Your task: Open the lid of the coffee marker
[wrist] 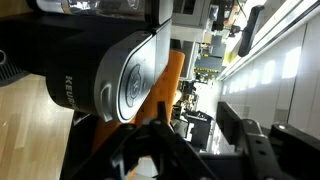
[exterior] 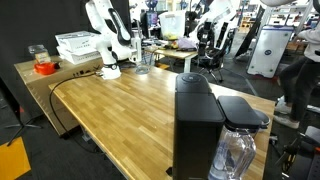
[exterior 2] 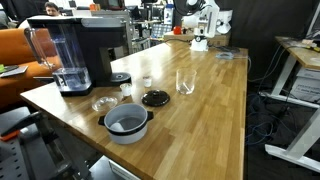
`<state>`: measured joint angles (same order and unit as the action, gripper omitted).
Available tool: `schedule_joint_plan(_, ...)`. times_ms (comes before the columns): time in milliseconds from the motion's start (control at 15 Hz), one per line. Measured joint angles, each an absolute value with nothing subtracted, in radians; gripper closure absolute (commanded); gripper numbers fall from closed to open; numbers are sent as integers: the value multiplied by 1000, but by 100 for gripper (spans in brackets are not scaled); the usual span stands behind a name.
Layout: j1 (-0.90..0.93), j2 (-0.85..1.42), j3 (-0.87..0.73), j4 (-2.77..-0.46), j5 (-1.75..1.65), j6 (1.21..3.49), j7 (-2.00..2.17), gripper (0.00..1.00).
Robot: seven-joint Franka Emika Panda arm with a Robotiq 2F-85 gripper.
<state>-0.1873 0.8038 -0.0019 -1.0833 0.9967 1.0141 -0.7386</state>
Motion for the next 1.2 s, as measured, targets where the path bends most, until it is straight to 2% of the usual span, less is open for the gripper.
schedule_joint_plan(200, -195, 831, 3, -1031, 997, 1014, -713, 95)
schedule_joint_plan(267, -198, 838, 6, -1017, 996, 1014, -707, 100)
schedule_joint_plan(1200, -237, 975, 57, -886, 996, 1014, -690, 100)
